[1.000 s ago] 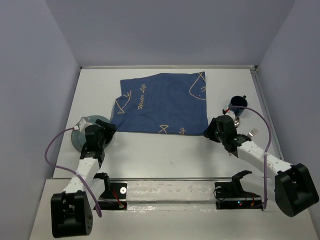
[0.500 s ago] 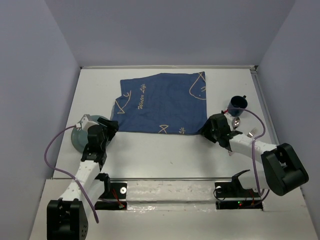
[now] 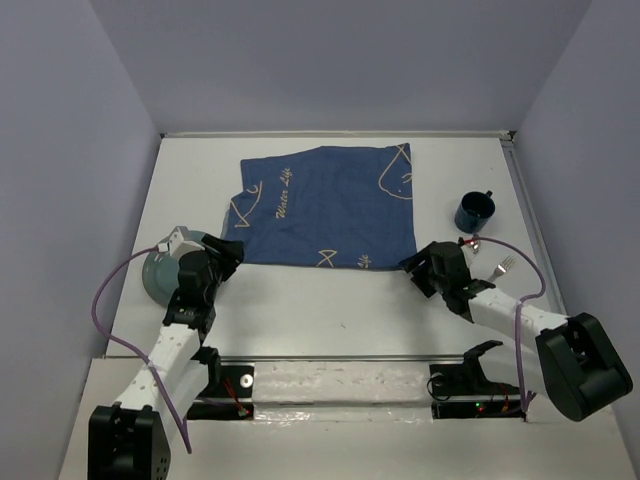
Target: Set the dinner table for one person
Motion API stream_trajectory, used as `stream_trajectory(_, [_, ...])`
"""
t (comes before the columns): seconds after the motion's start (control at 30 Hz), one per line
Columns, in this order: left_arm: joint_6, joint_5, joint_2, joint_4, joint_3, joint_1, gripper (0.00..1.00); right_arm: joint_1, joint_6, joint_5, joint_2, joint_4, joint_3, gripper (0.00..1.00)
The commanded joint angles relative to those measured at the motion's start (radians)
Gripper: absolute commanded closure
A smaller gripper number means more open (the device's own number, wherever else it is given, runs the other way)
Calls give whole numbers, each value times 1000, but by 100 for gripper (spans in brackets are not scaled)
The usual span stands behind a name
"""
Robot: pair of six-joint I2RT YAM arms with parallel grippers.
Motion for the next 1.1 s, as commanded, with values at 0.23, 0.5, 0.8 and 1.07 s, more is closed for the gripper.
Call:
stream_trajectory(0.23, [18,0,-7,36,36,-16,37,-19,40,128,189,94,81,64])
stream_trajectory(0.5, [-1,7,22,40,26,-41,37,-92,-115,313,85,85,92,100])
stream_trajectory(0.8, [-62,-95,17,-70,2,-182,39,-111,-229,357,17,51,78,100])
stream_trajectory(1.07, [-220,-230,-24,-147,-76,-306,37,-111,-249,298,35,61,84,100])
